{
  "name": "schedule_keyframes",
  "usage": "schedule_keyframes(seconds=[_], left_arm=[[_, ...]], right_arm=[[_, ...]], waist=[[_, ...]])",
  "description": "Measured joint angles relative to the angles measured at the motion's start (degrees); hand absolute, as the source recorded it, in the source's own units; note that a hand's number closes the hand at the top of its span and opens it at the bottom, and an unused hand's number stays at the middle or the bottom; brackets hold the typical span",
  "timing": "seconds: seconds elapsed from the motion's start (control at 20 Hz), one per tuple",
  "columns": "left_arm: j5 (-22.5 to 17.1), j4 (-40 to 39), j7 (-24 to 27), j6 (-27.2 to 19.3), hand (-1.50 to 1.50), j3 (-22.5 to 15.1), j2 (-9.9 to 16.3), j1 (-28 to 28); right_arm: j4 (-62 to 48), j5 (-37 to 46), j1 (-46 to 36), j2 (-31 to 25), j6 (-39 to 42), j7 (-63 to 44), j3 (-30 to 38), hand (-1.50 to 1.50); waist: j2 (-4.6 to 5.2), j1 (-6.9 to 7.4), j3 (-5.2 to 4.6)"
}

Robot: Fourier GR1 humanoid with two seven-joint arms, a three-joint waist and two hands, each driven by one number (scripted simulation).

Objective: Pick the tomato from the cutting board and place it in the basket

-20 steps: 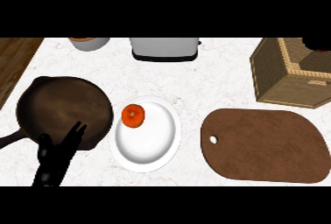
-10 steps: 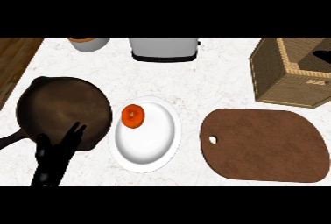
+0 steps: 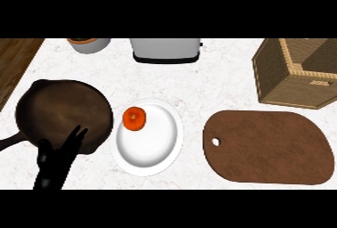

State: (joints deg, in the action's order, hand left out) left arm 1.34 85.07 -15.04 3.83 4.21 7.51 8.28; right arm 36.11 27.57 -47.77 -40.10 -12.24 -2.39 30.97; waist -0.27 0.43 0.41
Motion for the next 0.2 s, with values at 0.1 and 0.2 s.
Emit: schedule_keyframes(seconds=[0.1, 0.2], left_arm=[[0.1, 0.1, -0.5, -0.3, 0.0, 0.2, -0.1, 0.0], [0.2, 0.2, -0.2, -0.5, 0.0, 0.1, -0.3, 0.2]], right_arm=[[0.3, -1.4, 1.2, -1.9, 0.5, -0.3, 1.5, -1.5], [0.5, -2.7, 3.3, -3.6, 1.2, 0.4, 2.8, -1.5]], waist=[[-0.02, -0.17, -0.03], [-0.03, -0.29, -0.06]])
